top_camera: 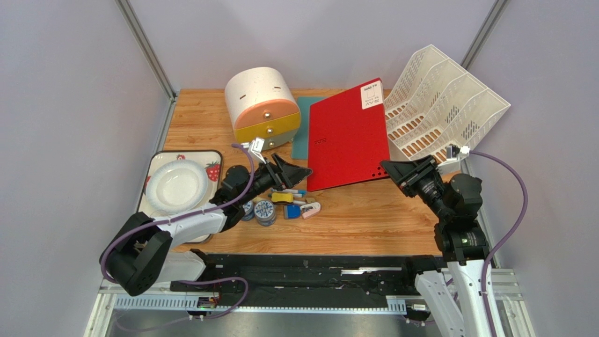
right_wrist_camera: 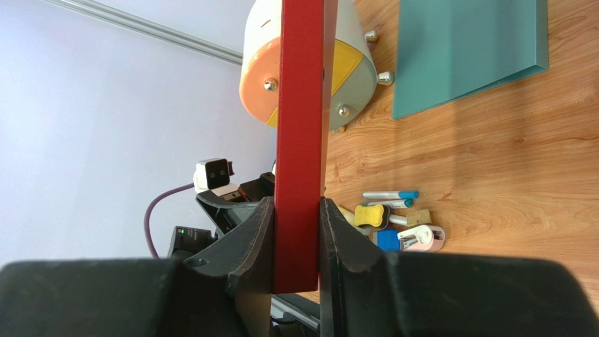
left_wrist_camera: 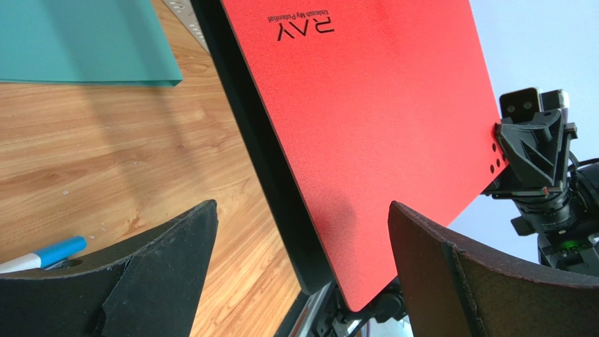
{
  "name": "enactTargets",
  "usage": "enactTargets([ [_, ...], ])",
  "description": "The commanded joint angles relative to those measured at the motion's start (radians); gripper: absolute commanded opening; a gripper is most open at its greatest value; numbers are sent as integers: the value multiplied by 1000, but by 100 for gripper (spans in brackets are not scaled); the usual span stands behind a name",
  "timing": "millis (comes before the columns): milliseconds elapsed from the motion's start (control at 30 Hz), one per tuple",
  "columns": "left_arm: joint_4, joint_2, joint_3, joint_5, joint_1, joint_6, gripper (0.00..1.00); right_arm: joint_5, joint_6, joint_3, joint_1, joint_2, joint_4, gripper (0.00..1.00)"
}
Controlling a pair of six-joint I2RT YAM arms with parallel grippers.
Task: Organize the desk
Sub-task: Pick up the folder from the center of the board.
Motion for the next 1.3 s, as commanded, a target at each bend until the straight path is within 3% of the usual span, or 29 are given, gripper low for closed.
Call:
enactTargets([
  [0,20,17,36,10,-7,22,99,-25,25,56,1,-22,102,0],
  [467,228,109,45,46,-25,-29,99,-76,87,54,1,-35,163,0],
  [800,385,114,66,87,-39,-21,99,-152,51,17,2,50,180,0],
  [1033,339,49,57,69,-39,34,99,-192,-51,40,1,97,105,0],
  [1067,321,31,57,63,-40,49,97,-197,-62,40,1,100,102,0],
  [1233,249,-18,63,44,-40,77,69,-221,-110,47,1,123,88,0],
  [1267,226,-25,63,40,-39,88,58,-222,-119,53,2,134,73,0],
])
